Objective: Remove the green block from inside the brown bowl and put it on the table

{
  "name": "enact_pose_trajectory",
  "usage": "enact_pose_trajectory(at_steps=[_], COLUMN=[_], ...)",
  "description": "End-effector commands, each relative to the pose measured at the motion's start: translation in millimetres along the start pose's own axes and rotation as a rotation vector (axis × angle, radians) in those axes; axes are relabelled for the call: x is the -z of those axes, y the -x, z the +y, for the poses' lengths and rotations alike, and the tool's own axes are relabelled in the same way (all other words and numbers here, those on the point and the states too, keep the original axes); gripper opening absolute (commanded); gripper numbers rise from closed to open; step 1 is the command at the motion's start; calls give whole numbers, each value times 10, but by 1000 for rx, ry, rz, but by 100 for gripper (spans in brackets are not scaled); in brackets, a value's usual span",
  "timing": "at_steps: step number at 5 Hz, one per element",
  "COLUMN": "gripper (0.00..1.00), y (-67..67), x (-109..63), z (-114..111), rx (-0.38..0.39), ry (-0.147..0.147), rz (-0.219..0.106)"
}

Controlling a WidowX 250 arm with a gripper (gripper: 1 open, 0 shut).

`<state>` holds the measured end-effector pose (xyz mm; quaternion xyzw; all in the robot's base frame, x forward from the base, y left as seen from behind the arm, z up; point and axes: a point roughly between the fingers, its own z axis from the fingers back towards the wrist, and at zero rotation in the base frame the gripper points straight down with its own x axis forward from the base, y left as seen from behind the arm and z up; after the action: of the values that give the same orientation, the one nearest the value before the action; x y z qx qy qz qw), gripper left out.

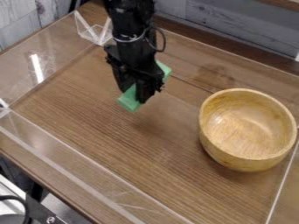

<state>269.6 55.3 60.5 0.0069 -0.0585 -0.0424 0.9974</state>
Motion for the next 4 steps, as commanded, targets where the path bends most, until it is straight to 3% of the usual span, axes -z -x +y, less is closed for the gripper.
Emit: enact_pose_trajectory(at_steps=[1, 2, 3, 4], gripper=[0, 0, 100, 100], y=[-62, -68, -74, -107], x=[-42, -7, 8, -22], z=[79, 99, 117, 136], rx=[-19, -24, -26, -29], ry=[-13, -10, -6, -3], rz=[-31, -25, -20, -21])
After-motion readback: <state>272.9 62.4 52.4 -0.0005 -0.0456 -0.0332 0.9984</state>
